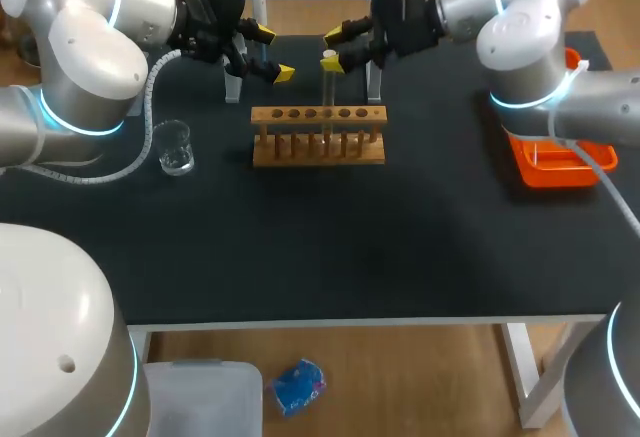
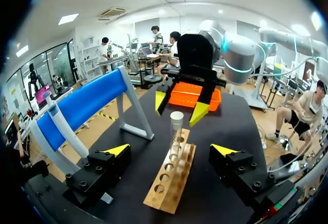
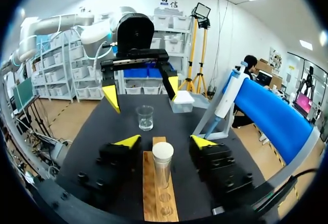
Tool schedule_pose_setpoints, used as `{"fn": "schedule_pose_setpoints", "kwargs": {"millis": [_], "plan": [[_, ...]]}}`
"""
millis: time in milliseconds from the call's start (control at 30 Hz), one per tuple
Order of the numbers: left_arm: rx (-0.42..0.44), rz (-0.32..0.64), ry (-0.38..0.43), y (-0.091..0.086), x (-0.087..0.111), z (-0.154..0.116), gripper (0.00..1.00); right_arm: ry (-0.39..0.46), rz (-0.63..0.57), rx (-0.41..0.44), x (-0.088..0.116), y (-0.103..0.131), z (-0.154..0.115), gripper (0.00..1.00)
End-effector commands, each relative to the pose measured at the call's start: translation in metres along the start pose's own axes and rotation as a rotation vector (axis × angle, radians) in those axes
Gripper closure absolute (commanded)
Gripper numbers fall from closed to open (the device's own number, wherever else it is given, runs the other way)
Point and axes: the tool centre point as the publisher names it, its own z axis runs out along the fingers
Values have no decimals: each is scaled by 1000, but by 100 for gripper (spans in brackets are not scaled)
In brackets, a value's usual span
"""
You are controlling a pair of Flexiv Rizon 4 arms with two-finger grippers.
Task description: Invert the test tube, pick up the pipette, mount the tip to pipette, aspirate from beaker and dispense into the tube, eject the tip, return the pipette, and cap with the stopper.
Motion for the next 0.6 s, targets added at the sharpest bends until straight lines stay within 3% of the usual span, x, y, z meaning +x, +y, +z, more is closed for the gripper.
{"fn": "schedule_pose_setpoints", "kwargs": {"millis": [33,433,467,533,567,600], "plan": [[-2,0,4,0,-1,-1,0,-6,-11,-22,2,4,-7,0],[-2,0,4,0,-1,-1,0,1,-68,-150,0,13,-15,2],[-2,0,4,0,-1,-1,0,0,-75,-162,-1,13,-15,16],[-2,0,4,0,-1,-1,0,17,-79,-188,-1,14,-15,86],[-2,0,4,0,-1,-1,0,15,-80,-189,-1,14,-16,100],[-2,0,4,0,-1,-1,0,19,-86,-207,-1,16,-16,100]]}}
